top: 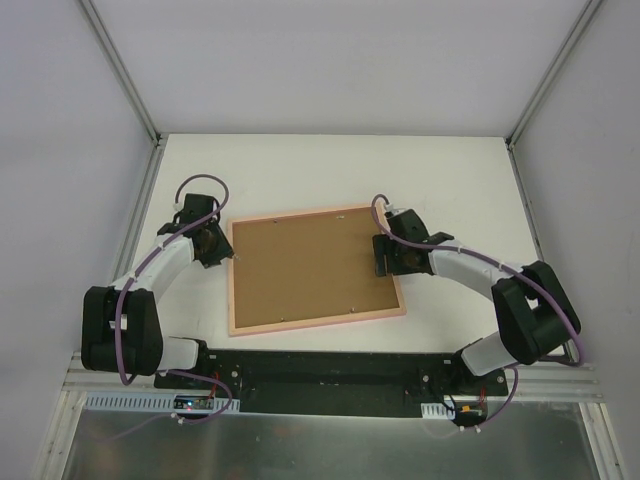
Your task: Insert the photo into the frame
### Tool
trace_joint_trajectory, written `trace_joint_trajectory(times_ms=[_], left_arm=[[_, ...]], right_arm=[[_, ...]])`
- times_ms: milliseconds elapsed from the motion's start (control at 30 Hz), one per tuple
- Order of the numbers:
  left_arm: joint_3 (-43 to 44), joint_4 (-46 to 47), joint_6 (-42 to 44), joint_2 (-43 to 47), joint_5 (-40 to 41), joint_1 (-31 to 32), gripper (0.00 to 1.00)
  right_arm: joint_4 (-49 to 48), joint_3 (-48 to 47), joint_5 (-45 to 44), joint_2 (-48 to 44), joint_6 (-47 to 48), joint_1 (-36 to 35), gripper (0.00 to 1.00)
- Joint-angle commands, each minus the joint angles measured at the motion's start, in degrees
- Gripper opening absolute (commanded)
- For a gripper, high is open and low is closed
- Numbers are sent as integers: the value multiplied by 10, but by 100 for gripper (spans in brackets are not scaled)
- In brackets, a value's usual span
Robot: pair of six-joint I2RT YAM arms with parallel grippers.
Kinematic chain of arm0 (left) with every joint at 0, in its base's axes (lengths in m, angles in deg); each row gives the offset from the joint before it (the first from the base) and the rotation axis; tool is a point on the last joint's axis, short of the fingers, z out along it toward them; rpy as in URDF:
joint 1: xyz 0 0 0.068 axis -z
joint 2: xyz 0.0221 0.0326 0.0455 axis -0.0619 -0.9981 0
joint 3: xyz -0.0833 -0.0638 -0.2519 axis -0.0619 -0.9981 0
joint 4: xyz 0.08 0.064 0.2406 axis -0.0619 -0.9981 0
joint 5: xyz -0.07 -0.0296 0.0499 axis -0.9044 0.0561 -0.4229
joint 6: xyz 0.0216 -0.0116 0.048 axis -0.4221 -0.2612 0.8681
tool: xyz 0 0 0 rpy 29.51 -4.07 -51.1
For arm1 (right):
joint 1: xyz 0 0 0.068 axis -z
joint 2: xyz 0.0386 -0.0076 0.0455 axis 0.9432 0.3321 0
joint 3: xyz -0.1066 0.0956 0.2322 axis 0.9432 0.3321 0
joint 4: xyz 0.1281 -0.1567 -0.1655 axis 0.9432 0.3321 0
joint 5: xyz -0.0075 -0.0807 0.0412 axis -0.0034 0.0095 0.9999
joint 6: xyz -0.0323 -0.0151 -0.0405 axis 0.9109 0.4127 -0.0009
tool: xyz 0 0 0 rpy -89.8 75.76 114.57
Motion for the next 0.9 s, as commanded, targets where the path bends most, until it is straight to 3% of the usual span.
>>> trace_joint_trajectory(times_ms=[0,500,667,867], left_arm=[[-3,20,-20,-3,17,-5,34],[6,27,-23,-15,17,-5,34],[3,30,-24,-18,19,-5,33],[6,33,-24,-24,11,-4,33]], right_arm=[[20,7,-23,-35,11,-3,71],[9,10,-12,-12,21,-3,65],[15,10,-22,-14,22,-3,57],[9,1,-20,-4,20,-3,57]])
